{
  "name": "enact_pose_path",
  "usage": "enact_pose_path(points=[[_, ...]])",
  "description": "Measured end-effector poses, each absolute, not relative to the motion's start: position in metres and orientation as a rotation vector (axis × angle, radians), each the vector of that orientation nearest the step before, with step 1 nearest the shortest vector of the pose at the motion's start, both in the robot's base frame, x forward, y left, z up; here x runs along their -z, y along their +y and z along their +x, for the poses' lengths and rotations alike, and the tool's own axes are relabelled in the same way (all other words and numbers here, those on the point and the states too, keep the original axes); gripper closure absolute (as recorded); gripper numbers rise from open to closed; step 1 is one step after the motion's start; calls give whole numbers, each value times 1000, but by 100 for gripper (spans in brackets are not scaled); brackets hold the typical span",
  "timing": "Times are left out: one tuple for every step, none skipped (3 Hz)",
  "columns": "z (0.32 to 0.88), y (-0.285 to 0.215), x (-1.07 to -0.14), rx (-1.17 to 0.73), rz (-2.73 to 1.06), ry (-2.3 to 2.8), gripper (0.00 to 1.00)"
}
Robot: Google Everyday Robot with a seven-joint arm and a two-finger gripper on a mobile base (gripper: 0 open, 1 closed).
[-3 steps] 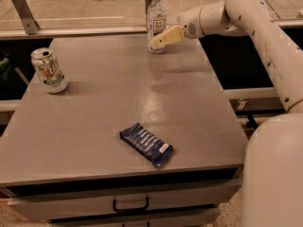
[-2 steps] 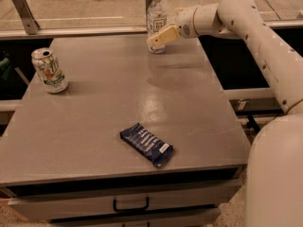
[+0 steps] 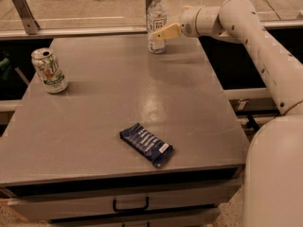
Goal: Knock blue plastic bottle over
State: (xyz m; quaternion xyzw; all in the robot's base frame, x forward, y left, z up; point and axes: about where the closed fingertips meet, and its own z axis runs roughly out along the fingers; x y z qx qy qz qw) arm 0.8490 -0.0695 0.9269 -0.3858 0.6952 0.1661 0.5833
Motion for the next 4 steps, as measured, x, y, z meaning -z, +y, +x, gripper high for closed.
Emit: enact_pose_path(points=[[848, -43, -924, -522, -869, 1614, 0], [846, -22, -925, -614, -881, 1599, 0], [836, 1, -930, -697, -910, 1578, 0], [807, 33, -937, -826, -981, 1552, 0]])
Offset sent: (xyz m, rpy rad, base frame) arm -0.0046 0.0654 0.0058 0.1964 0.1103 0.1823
